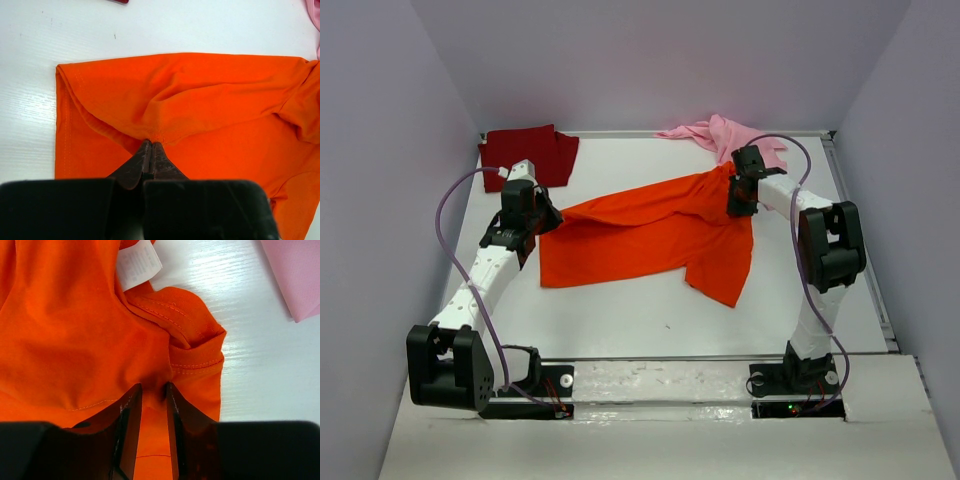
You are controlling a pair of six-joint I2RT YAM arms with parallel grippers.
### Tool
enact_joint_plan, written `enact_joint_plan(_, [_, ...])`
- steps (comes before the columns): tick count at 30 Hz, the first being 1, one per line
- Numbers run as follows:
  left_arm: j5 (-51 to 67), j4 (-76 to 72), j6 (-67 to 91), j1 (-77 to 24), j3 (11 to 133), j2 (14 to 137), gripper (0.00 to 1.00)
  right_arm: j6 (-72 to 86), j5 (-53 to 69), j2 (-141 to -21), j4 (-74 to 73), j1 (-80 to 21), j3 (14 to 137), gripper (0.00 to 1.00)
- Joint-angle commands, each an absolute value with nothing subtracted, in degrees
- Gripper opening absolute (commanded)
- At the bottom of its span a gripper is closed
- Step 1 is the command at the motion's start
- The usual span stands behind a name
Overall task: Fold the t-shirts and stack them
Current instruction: Fold the tshirt
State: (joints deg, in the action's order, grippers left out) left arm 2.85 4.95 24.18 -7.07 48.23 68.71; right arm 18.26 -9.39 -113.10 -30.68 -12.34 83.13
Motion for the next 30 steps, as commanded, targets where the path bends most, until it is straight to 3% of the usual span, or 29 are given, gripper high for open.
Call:
enact_joint_plan(1, [2.64,3.34,23.12,-7.29,47.99,66.8,0.0,17.67,-8.53,-113.03,-30.59,-11.95,85.43,0.32])
enact_joint_plan(7, [2.64,3.34,23.11,-7.29,47.99,66.8,0.0,17.75,-8.44,-112.33,-30.5,-11.95,85.25,0.22])
enact_joint_plan(11, [2.64,3.25,23.11,-7.29,47.99,66.88,0.0,17.58,-8.61,-111.8,-30.59,-11.95,85.34,0.09])
enact_joint_plan(15, [2.72,3.34,23.03,-7.29,47.99,66.8,0.0,17.4,-8.44,-111.62,-30.59,-11.95,85.25,0.21])
enact_joint_plan(20, [2.64,3.25,23.11,-7.29,47.99,66.71,0.0,17.23,-8.26,-111.27,-30.76,-11.95,85.25,0.29])
enact_joint_plan(30, [2.99,3.16,23.2,-7.29,48.08,66.88,0.0,17.58,-8.53,-110.3,-30.85,-11.95,85.43,0.3])
